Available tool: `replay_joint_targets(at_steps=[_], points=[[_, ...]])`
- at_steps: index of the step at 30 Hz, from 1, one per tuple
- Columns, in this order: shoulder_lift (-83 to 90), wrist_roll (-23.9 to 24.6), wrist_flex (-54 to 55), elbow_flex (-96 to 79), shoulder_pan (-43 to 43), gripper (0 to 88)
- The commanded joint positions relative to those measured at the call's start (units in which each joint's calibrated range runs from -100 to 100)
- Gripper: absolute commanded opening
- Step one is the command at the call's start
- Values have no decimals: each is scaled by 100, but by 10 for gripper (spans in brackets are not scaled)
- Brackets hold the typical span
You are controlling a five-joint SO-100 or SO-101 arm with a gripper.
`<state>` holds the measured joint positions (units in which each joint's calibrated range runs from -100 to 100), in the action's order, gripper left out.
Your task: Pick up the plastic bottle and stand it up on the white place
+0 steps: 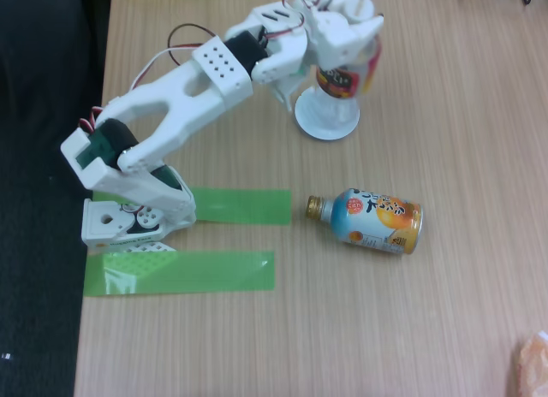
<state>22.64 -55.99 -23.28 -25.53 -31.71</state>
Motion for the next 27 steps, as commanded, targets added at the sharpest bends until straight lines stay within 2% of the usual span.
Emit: replay_joint_targets(at_steps=[1,9,16,27], points=[[50,-3,88,240,201,119],[50,-3,53,213,157,119],[184,-3,-402,249,142,119],[873,-3,-427,-466,83,121]])
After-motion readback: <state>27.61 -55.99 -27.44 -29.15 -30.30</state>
